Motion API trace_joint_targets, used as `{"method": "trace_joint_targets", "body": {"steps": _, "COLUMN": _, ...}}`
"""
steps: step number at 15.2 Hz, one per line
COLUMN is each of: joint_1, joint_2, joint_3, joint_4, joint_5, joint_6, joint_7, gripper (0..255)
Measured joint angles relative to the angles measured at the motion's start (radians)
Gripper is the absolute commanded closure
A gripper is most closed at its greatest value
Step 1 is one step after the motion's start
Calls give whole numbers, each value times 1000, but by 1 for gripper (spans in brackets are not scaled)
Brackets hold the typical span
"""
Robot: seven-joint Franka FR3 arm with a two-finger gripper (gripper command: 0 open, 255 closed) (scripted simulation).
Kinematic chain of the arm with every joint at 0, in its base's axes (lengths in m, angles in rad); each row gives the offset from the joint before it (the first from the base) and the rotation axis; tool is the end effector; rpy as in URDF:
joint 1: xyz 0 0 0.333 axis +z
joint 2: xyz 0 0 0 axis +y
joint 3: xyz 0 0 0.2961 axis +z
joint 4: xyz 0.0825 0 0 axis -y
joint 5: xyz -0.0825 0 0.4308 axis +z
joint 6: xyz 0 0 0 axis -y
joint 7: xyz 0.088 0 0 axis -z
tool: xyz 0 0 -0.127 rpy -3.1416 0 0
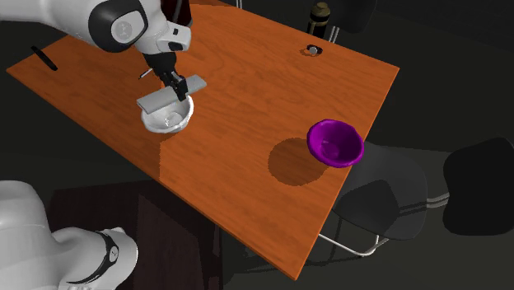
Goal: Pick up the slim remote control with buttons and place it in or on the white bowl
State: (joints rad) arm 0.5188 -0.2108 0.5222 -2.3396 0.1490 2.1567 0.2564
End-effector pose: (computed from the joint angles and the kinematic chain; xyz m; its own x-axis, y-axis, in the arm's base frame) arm 0.2590 0.4512 0.3425 0.7695 0.6387 -0.0012 0.6386 -0.7693 -0.0202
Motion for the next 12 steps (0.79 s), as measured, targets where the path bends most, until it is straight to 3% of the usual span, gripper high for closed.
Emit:
{"method": "trace_joint_targets", "body": {"steps": 4, "joint_1": 38, "joint_2": 10, "joint_3": 62, "joint_4": 11, "joint_5": 6, "joint_6": 5, "joint_7": 96, "gripper": 255}}
{"method": "trace_joint_targets", "body": {"steps": 12, "joint_1": 36, "joint_2": 74, "joint_3": 85, "joint_4": -40, "joint_5": -23, "joint_6": 114, "joint_7": 130, "gripper": 255}}
